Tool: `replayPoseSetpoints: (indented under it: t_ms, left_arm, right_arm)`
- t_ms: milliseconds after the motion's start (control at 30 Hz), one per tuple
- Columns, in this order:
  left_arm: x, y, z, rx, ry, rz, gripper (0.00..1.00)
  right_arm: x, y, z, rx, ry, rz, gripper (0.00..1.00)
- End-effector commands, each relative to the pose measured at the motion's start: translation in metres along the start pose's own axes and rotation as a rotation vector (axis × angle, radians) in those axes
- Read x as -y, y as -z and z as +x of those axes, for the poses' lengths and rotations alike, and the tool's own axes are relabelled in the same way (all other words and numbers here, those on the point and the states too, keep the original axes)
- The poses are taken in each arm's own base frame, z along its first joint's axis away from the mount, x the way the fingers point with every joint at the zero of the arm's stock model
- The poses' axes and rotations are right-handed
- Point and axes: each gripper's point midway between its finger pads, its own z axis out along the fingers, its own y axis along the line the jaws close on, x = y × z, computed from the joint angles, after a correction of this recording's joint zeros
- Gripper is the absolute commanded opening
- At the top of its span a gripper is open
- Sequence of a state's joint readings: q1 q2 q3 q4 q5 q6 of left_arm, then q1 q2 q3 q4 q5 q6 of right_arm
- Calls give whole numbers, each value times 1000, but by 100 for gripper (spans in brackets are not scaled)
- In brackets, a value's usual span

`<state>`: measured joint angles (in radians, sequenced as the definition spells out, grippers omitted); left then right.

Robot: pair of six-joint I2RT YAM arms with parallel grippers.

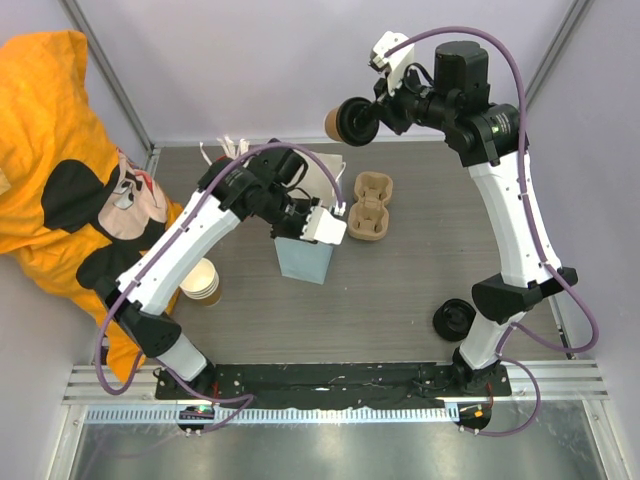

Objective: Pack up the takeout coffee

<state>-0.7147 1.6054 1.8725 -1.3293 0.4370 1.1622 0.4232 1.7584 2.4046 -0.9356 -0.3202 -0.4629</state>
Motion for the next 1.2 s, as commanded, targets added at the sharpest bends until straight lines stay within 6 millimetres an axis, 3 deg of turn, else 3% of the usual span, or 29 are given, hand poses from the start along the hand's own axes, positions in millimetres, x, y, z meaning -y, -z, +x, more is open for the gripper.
replayPoseSetpoints:
  t_ms: [0, 133, 400, 467, 500, 667, 867, 1167]
  left_arm:
    - [35, 25, -13, 17, 20, 21, 23]
    - [47, 30, -17, 8, 24, 13, 0]
    - [60, 35, -24, 8, 36, 14, 1]
    - [55, 37, -24, 4, 35, -20, 14]
    - [47, 36, -23, 1, 25, -55, 36]
    - [33, 35, -14, -43, -13, -123, 51]
    - [36, 17, -1, -88, 7, -67, 49]
    - [32, -1, 5, -110, 27, -17, 28]
  right_arm:
    - [2, 16, -26, 87, 5, 14, 1]
    - [1, 19, -32, 103, 0, 12, 1]
    - [-2, 22, -35, 114, -7, 1, 1]
    - [-3, 23, -37, 120, -8, -1, 1]
    - [-3, 23, -37, 122, -7, -3, 1]
    - [-4, 24, -37, 121, -10, -8, 1]
    - [-7, 23, -33, 114, -15, -17, 1]
    - [-11, 23, -25, 94, -13, -31, 1]
